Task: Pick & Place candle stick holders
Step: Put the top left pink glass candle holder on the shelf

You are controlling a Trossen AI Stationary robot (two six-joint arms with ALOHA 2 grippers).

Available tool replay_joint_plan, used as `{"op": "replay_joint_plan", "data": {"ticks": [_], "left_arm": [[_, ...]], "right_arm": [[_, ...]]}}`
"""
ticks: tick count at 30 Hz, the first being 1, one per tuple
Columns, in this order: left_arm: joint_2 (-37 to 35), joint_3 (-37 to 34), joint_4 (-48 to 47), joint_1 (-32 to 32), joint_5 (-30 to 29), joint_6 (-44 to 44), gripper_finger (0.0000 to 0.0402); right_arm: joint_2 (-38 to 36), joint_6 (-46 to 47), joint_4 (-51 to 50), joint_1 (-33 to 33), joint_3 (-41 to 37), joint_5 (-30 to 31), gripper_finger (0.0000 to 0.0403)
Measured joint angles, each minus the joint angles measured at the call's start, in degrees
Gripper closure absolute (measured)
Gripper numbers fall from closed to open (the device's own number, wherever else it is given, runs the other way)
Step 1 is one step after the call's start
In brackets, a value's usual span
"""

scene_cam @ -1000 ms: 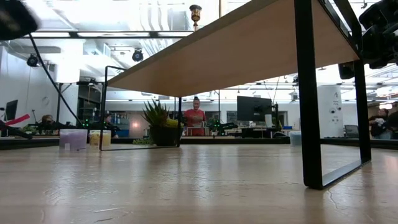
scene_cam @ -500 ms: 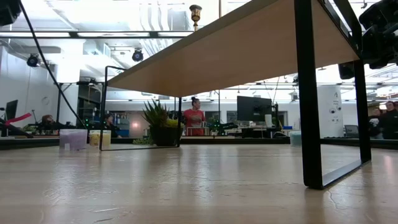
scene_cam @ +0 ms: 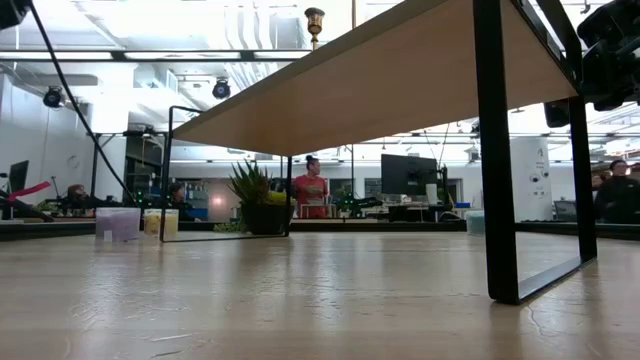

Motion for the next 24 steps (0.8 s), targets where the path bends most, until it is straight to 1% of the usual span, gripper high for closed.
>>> {"op": "replay_joint_plan", "data": {"ticks": [3, 6, 13, 18, 20, 24], "left_arm": [[1.18, -0.96, 0.65, 0.0, -1.55, -0.37, 0.0367], [2.56, -1.37, 1.3, 0.0, -3.45, -0.46, 0.0344], [6.03, -2.16, 3.71, 0.0, -6.21, 2.13, 0.0269], [7.74, -2.23, 5.33, 0.02, -12.05, 3.92, 0.0234], [8.27, -2.23, 6.62, 0.0, -14.12, 6.12, 0.0228], [8.81, -2.29, 8.26, 0.0, -21.19, 8.47, 0.0225]], "right_arm": [[0.0, 0.0, 0.0, 0.0, 0.0, 0.0, 0.0394], [0.0, 0.0, 0.0, 0.0, 0.0, 0.0, 0.0394], [0.0, 0.0, 0.0, 0.0, 0.0, 0.0, 0.0394], [0.0, 0.0, 0.0, 0.0, 0.0, 0.0, 0.0394], [0.0, 0.0, -0.01, 0.0, 0.0, 0.0, 0.0394], [0.0, 0.0, -0.01, 0.0, 0.0, 0.0, 0.0394]]}}
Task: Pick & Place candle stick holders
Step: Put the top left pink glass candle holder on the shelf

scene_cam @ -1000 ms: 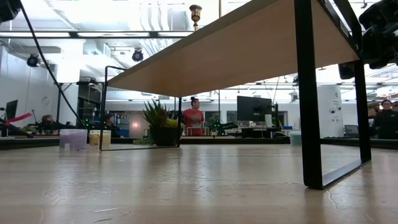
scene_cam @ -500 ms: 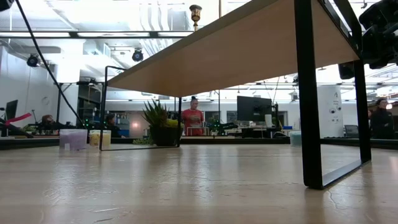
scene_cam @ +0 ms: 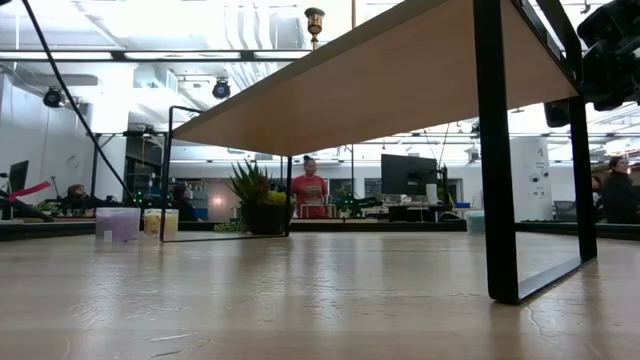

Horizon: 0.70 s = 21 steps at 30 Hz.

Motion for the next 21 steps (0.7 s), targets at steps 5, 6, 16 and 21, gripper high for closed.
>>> {"op": "replay_joint_plan", "data": {"ticks": [5, 6, 16, 21], "left_arm": [[0.71, -1.02, 1.59, 0.0, -7.28, 1.3, 0.0225], [0.82, -1.41, 2.1, 0.0, -8.15, 1.33, 0.0225], [3.61, -4.76, 8.13, 0.02, -14.36, 1.36, 0.0225], [3.97, -5.98, 12.32, 0.02, -19.62, 3.32, 0.0225]], "right_arm": [[0.0, 0.0, -0.01, -0.01, 0.0, -0.01, 0.0394], [0.0, 0.0, 0.0, 0.0, 0.0, 0.0, 0.0394], [0.0, 0.0, 0.0, -0.02, 0.0, 0.0, 0.0394], [0.0, 0.0, -0.01, -0.02, 0.0, 0.0, 0.0394]]}}
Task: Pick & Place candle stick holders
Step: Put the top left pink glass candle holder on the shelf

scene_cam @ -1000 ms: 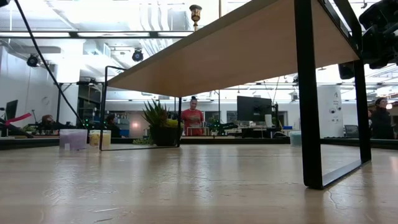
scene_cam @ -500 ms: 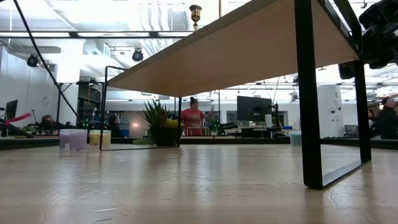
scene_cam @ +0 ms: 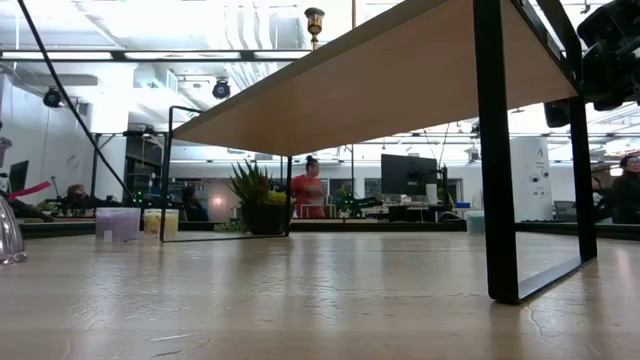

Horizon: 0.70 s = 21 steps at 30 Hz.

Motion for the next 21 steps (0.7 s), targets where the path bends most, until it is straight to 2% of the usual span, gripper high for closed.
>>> {"op": "replay_joint_plan", "data": {"ticks": [13, 21], "left_arm": [[0.0, -6.21, 12.63, 0.0, -7.89, 2.66, 0.0242], [0.0, -6.83, 15.44, -0.01, -12.08, 5.22, 0.0266]], "right_arm": [[0.0, 0.0, 0.0, 0.0, 0.0, 0.0, 0.0394], [-0.02, 0.0, 0.01, 0.02, 0.0, 0.0, 0.0394]]}}
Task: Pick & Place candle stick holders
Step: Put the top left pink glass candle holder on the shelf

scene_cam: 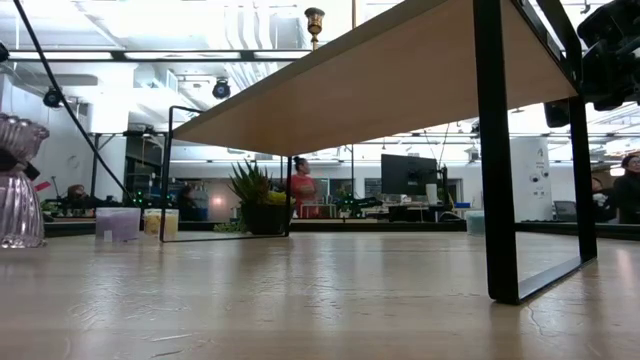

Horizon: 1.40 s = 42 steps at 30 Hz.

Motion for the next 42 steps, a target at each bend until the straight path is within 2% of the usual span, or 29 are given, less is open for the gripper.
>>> {"op": "replay_joint_plan", "data": {"ticks": [9, 22, 33, 42], "left_arm": [[0.0, 0.05, 2.94, -0.01, -4.52, 2.45, 0.0267], [-0.03, 5.43, 5.42, 0.52, -11.57, 14.64, 0.0268], [-0.04, 11.06, 5.57, 4.86, -12.45, 21.69, 0.0268], [-0.04, 17.43, 5.62, 10.85, -12.39, 31.8, 0.0268]], "right_arm": [[0.01, 0.0, 0.0, -0.01, 0.0, -0.01, 0.0394], [0.02, 0.0, 0.02, -0.01, 0.0, -0.01, 0.0394], [0.02, 0.0, 0.01, 0.0, 0.0, 0.0, 0.0394], [0.02, 0.0, 0.01, -0.01, 0.0, -0.01, 0.0394]]}}
